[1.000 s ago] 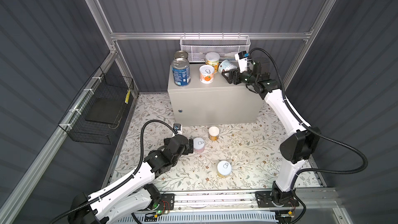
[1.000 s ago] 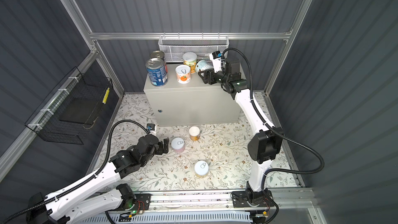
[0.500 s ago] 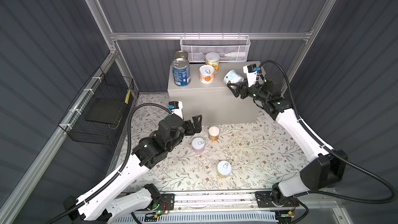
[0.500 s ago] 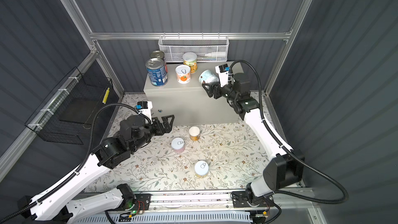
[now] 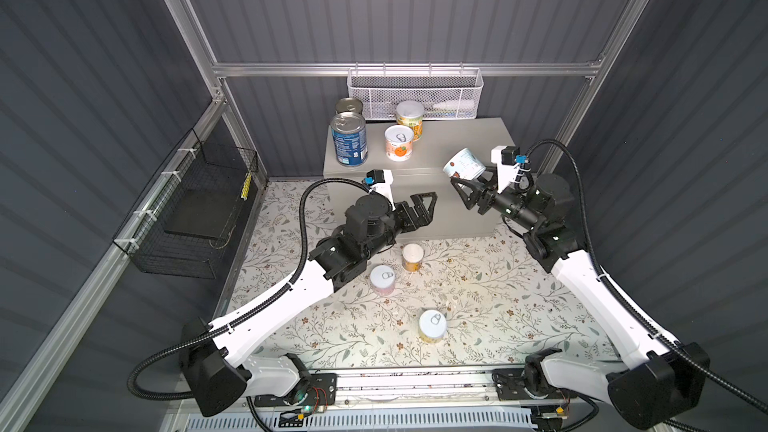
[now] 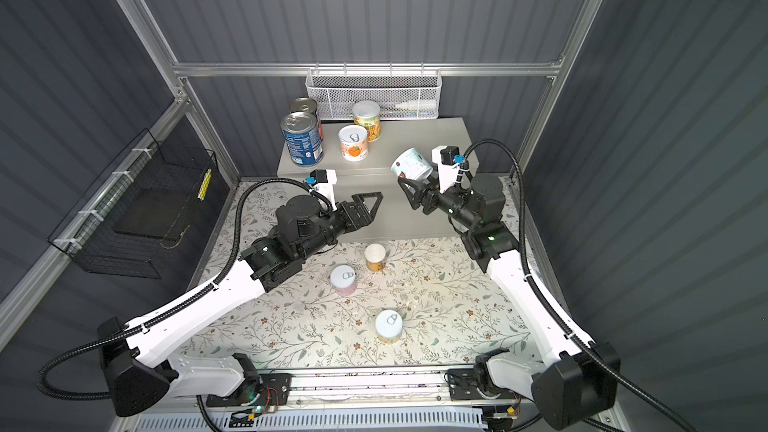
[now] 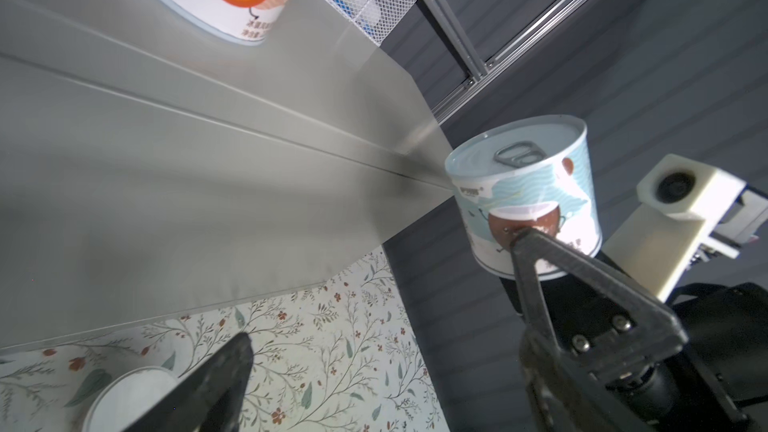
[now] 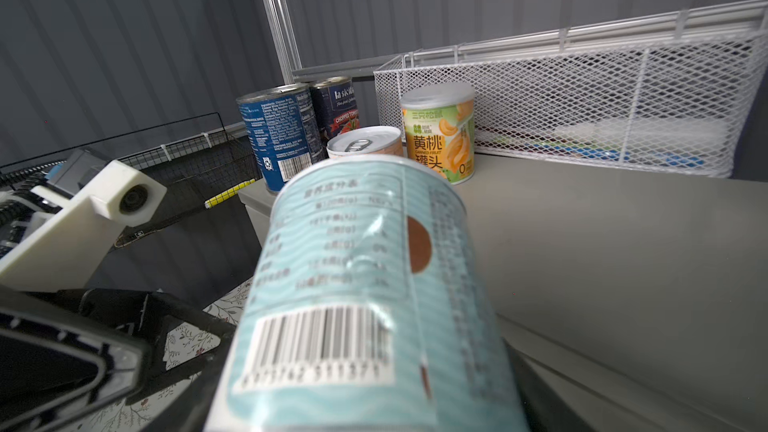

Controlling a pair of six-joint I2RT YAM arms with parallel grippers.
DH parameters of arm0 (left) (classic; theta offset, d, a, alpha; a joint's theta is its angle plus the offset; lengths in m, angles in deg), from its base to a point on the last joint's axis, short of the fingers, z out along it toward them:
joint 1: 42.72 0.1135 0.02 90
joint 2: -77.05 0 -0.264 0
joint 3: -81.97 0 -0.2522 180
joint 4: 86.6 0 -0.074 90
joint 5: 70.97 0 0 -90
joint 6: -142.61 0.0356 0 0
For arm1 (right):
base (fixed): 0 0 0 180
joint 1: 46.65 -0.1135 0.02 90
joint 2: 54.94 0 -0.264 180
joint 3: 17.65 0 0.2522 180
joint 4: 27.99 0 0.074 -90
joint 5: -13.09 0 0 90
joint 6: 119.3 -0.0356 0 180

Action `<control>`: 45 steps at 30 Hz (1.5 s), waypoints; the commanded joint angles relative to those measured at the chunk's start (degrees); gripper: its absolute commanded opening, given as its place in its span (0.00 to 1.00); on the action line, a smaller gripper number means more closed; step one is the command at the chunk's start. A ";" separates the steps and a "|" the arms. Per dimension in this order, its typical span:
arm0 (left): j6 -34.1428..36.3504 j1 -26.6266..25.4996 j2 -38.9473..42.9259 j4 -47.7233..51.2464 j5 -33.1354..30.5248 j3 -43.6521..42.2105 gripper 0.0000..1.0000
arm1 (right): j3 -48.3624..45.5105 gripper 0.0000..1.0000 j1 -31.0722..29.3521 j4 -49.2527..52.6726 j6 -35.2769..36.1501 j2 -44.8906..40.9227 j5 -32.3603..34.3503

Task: Place and organize the canned foods onto the counter
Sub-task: 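Close the left gripper on the pale green-blue can held by the right gripper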

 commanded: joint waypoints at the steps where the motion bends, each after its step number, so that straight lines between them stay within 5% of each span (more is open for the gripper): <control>1: -2.17 -0.49 -0.31 -7.24 2.38 3.35 1.00 | -0.05 0.73 -0.36 -6.64 -1.14 -2.00 -2.18; 10: -3.05 -1.79 -5.68 -11.15 7.85 7.33 1.00 | -1.41 0.72 -0.32 -8.81 -5.14 -3.55 -4.68; 22: -0.22 -3.17 -8.32 -10.50 6.59 12.08 1.00 | -3.36 0.71 -0.74 -13.48 -13.28 -3.86 -11.21; 37: 0.24 -3.19 -11.83 -7.01 8.17 14.73 1.00 | -3.75 0.70 -2.76 -9.07 -8.21 -6.61 -9.43; 45: 1.33 -3.15 -13.27 -6.73 6.96 16.31 0.75 | -3.21 0.70 -4.44 -6.03 -4.37 -7.05 -7.95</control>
